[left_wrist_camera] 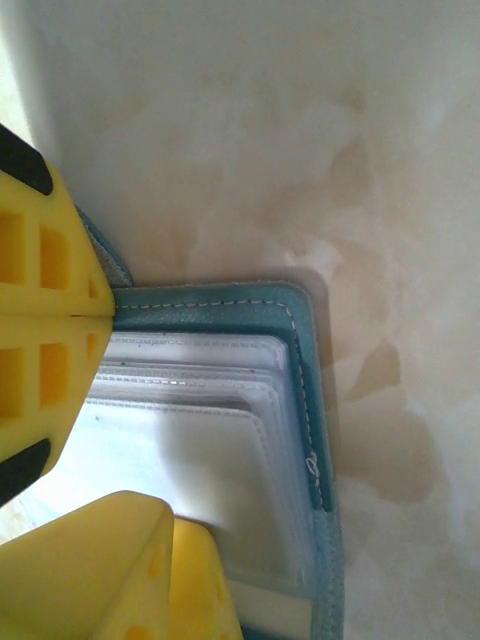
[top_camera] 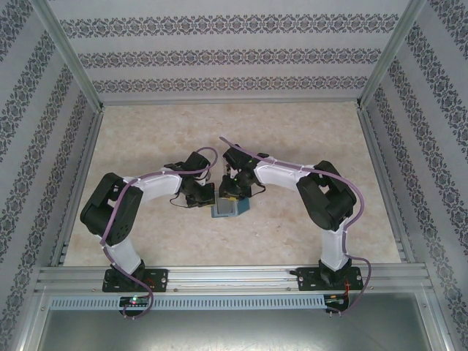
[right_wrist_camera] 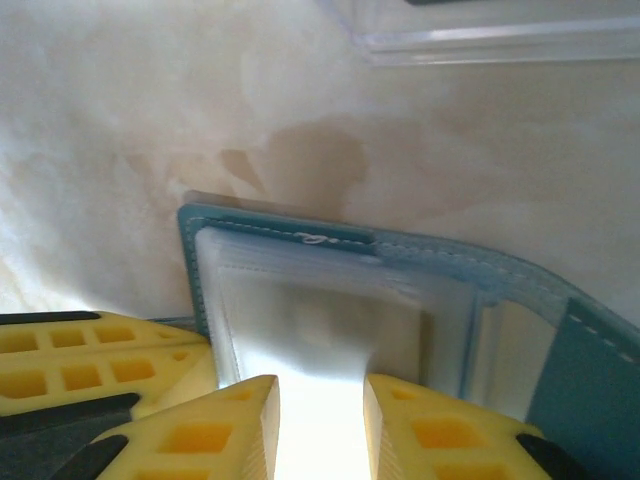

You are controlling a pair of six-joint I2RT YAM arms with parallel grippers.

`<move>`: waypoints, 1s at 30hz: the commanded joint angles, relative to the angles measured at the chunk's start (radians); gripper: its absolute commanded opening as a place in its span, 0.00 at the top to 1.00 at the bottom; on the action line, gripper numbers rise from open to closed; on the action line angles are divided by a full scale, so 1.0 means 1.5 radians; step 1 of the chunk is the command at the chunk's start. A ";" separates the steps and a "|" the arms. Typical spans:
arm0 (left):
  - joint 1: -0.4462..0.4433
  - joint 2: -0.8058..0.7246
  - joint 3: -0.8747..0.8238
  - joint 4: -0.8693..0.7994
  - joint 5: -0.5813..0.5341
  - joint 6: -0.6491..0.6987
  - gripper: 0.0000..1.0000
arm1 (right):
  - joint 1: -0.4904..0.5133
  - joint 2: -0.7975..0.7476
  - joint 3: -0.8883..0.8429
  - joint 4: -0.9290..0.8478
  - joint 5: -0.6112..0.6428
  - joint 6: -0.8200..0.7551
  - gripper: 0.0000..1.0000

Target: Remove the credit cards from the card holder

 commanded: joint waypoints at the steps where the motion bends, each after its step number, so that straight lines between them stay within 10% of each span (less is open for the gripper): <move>1: 0.003 0.006 -0.015 0.022 0.004 0.004 0.98 | 0.010 0.011 -0.005 -0.047 0.044 -0.011 0.69; 19: 0.003 0.007 -0.016 0.023 0.004 0.002 0.98 | 0.021 0.031 0.024 -0.105 0.090 -0.049 0.40; 30: 0.003 0.010 -0.014 0.023 0.004 0.002 0.98 | 0.020 0.028 0.024 -0.109 0.108 -0.051 0.56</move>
